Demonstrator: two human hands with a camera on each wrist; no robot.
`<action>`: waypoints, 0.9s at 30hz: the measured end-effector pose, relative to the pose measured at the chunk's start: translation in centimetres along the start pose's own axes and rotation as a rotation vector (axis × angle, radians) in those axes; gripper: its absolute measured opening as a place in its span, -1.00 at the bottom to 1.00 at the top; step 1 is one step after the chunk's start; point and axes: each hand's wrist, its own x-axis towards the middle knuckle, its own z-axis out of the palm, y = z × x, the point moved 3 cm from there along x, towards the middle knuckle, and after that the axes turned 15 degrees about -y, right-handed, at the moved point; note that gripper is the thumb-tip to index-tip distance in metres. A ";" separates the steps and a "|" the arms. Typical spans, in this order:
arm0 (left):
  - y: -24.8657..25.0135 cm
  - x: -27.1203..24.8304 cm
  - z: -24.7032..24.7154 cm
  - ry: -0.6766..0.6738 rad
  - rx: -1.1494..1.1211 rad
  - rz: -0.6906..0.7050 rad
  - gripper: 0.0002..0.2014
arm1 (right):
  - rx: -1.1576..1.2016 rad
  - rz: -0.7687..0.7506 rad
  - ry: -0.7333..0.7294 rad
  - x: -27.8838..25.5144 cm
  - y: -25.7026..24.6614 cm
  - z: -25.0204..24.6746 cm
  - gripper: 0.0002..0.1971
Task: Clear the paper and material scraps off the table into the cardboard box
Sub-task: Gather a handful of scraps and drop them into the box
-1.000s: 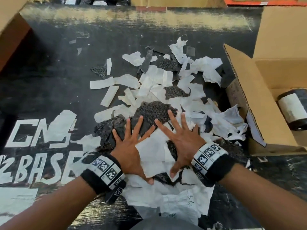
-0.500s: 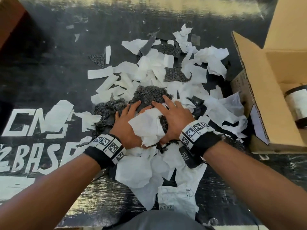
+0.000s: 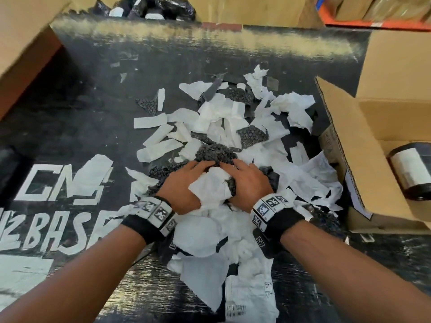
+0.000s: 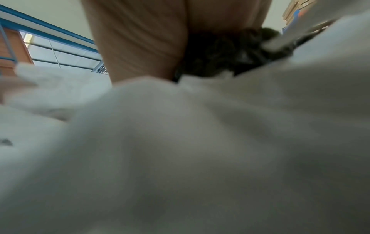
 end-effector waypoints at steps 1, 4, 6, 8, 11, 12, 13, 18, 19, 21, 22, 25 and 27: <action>-0.1 -0.6 -0.4 -0.066 -0.102 0.062 0.10 | 0.000 0.000 -0.002 -0.1 0.0 0.0 -0.07; 0.4 -2.2 -2.4 -0.236 -0.400 0.250 0.37 | -0.014 0.011 -0.009 -0.3 0.0 0.0 -0.06; 1.3 -2.4 -3.0 -0.238 -0.466 0.268 0.35 | -0.019 0.011 -0.014 -0.4 -0.1 -0.1 -0.06; 2.2 -1.9 -2.1 -0.263 -0.342 0.152 0.36 | -0.022 0.010 -0.025 -0.4 -0.1 -0.2 -0.05; 2.4 -0.5 0.7 -0.186 -0.037 -0.114 0.44 | -0.023 0.014 -0.023 -0.3 -0.1 -0.2 -0.04; 2.2 -0.1 1.4 -0.133 0.017 -0.162 0.44 | -0.024 0.013 -0.013 -0.2 -0.1 -0.1 -0.04; 1.9 0.2 2.1 -0.094 0.047 -0.190 0.43 | -0.022 0.011 -0.004 -0.1 -0.1 0.0 -0.05; 1.4 1.0 2.6 -0.021 0.126 -0.230 0.12 | 0.010 0.013 0.032 0.2 0.0 0.5 -0.11; 1.4 1.1 2.4 0.000 0.156 -0.231 0.03 | 0.016 0.016 0.041 0.3 0.0 0.5 -0.11; 1.5 1.3 2.0 0.020 0.199 -0.236 -0.11 | 0.034 0.026 0.060 0.3 -0.1 0.5 -0.13; 1.5 1.3 1.8 0.024 0.208 -0.239 -0.16 | 0.042 0.031 0.069 0.3 -0.1 0.5 -0.14; 1.4 1.4 1.4 0.059 0.216 -0.230 -0.19 | 0.060 0.033 0.097 0.0 -0.3 0.2 -0.17; 1.4 1.4 0.9 0.098 0.191 -0.207 -0.18 | 0.077 0.033 0.126 -0.1 -0.6 -0.3 -0.18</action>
